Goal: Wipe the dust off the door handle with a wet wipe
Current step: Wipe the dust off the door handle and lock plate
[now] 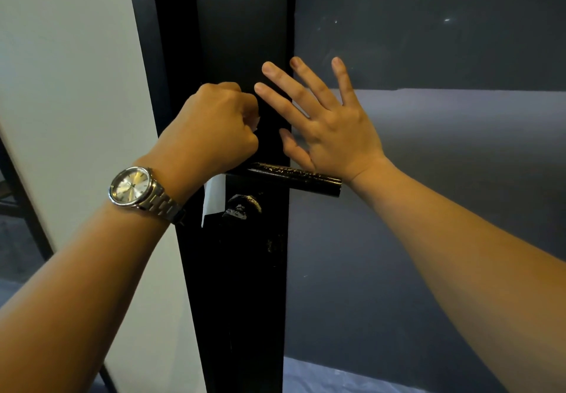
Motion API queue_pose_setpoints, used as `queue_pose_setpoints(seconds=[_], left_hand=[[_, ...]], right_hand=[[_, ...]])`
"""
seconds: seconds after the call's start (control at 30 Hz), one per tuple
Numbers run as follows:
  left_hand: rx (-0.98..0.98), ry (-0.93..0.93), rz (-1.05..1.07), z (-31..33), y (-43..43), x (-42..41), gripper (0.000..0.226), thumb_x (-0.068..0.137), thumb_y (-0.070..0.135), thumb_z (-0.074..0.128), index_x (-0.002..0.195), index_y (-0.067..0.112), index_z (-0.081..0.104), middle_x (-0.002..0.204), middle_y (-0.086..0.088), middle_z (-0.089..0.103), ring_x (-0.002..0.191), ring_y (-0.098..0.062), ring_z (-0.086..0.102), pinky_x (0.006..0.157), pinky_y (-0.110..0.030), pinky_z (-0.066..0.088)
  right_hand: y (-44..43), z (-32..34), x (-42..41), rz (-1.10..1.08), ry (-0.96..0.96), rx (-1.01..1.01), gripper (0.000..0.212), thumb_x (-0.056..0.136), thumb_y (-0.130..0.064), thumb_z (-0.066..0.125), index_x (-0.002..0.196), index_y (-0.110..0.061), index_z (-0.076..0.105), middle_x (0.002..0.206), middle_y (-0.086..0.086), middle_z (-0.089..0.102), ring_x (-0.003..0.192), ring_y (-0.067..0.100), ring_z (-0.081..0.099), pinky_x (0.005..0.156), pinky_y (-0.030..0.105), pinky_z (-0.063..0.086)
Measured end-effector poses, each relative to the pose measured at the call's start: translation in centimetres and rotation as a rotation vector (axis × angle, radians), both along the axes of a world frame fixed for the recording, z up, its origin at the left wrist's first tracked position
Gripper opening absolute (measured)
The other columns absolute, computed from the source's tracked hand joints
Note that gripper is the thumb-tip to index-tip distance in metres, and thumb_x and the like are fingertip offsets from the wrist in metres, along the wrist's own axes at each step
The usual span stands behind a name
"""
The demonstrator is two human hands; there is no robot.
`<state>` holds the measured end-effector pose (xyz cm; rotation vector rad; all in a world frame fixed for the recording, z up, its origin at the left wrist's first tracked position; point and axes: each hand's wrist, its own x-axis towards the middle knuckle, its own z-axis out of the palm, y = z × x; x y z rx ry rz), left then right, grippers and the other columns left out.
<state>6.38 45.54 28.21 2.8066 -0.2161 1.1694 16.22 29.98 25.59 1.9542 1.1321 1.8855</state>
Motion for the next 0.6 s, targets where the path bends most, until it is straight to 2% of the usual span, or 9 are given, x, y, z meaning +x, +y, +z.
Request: queue_pose_setpoints(seconds=[0.13,0.3,0.43,0.6], left_hand=[[-0.019,-0.059,0.020,-0.4,0.0,0.1,0.021,0.083,0.010,0.047,0.094,0.011,0.065,0.087,0.001,0.047,0.079,-0.016,0.045,0.069,-0.025,0.033],[0.040,0.034,-0.030,0.6,0.6,0.0,0.023,0.081,0.010,0.046,0.091,0.013,0.066,0.085,0.002,0.049,0.080,-0.013,0.045,0.071,-0.025,0.033],[0.010,-0.015,-0.037,0.3,0.6,-0.1,0.022,0.083,0.009,0.048,0.093,0.012,0.068,0.084,0.004,0.053,0.078,-0.013,0.048,0.072,-0.024,0.036],[-0.040,-0.038,-0.052,0.1,0.7,-0.2,0.024,0.085,0.010,0.047,0.098,0.009,0.067,0.093,-0.006,0.062,0.082,-0.015,0.051,0.075,-0.026,0.039]], right_hand=[[0.1,0.0,-0.1,0.002,0.007,-0.003,0.053,0.093,-0.036,0.042,0.143,-0.019,0.040,0.148,0.005,0.039,0.136,0.029,0.038,0.109,0.058,0.024],[0.0,0.0,-0.2,-0.003,0.009,-0.001,0.053,0.093,-0.036,0.042,0.143,-0.019,0.040,0.149,0.005,0.039,0.136,0.028,0.038,0.109,0.058,0.024],[0.0,0.0,-0.2,-0.006,0.010,-0.001,0.052,0.094,-0.036,0.041,0.143,-0.020,0.040,0.149,0.004,0.039,0.137,0.028,0.037,0.109,0.058,0.023],[0.0,0.0,-0.2,0.001,0.015,-0.004,0.052,0.094,-0.036,0.041,0.143,-0.019,0.040,0.149,0.005,0.039,0.136,0.029,0.037,0.109,0.058,0.024]])
